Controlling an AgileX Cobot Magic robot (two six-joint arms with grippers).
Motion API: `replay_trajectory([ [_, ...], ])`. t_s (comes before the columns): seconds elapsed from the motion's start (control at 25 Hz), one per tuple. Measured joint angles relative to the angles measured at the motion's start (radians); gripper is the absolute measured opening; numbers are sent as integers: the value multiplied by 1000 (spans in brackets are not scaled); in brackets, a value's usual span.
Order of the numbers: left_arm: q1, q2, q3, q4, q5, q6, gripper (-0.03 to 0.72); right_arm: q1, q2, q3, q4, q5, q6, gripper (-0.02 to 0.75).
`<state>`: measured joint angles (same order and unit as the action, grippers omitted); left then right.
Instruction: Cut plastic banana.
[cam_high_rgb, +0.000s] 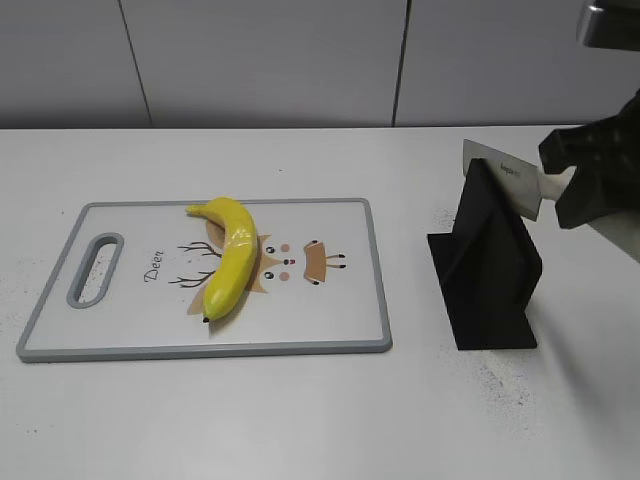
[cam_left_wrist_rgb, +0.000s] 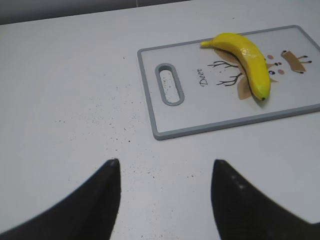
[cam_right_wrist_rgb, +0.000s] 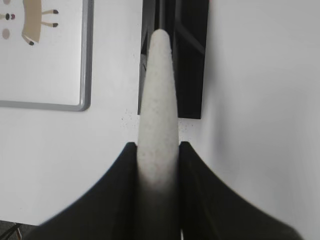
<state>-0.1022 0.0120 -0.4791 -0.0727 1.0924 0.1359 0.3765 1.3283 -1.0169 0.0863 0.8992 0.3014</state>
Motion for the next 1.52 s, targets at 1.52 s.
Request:
replay_trajectory([
  [1.52, 0, 0, -1, -1, -3, 0, 553, 0, -70, -188, -27, -5, 5, 172],
])
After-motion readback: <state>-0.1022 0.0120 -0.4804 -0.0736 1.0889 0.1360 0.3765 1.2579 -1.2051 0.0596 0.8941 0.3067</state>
